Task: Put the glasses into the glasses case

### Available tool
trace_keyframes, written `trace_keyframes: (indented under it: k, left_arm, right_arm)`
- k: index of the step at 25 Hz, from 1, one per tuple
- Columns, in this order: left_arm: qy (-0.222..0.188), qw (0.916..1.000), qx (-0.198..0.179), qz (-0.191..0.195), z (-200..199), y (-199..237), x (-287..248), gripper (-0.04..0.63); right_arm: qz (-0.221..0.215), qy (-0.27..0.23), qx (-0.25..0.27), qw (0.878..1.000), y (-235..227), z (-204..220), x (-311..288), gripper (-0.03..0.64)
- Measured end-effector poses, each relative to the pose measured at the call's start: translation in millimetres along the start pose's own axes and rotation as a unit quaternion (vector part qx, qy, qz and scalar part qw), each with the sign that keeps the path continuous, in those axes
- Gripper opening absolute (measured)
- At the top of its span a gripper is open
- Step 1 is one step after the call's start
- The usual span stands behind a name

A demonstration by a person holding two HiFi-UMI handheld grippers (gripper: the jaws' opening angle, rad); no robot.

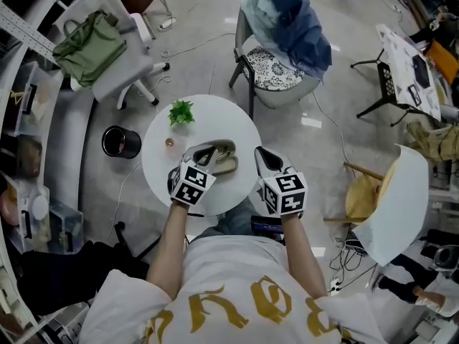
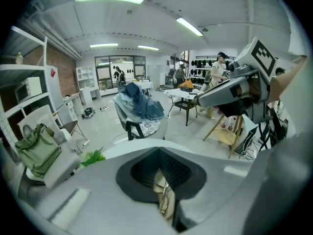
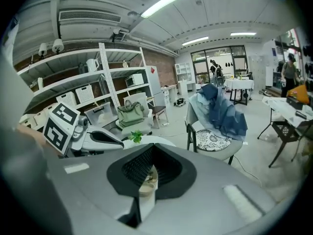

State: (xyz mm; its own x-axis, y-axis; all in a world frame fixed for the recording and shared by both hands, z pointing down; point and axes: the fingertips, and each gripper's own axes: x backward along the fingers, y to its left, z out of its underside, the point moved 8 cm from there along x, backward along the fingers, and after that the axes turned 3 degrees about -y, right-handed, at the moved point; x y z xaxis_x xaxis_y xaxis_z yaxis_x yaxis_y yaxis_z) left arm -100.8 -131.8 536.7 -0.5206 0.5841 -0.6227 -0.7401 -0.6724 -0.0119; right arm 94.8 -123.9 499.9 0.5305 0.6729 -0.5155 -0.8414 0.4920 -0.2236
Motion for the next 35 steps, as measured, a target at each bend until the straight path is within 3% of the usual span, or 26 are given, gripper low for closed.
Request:
trace_keyframes:
  k: [8,16,23,28,35]
  left_arm:
    - [-0.079,0.9950,0.059,-0.019,-20.3,-7.6,52.3,0.000]
    - [-0.189,0.9707,0.146,-0.033,-35.5,-1.1,99.7,0.000]
    - [-0.206,0.9650,0.154,-0.051,-38.0,1.7,117.2,0.000]
    - [-0.226,0.9583,0.169,-0.041,-38.5,1.5,123.6,0.000]
    - [-0.220,0.9613,0.162,-0.038,-37.8,-1.2,122.3,0.000]
  right_arm:
    - [0.000,-0.043,0.018,0.999,25.8,-11.6,21.6,0.023]
    - [-0.003,-0.074,0.037,0.997,51.8,-22.6,34.2,0.023]
    - [-0.003,-0.086,0.044,0.995,63.3,-27.5,40.7,0.023]
    - [-0.003,-0.084,0.048,0.995,67.7,-27.5,42.6,0.023]
    - [-0.007,-0.084,0.051,0.995,68.3,-27.2,42.8,0.023]
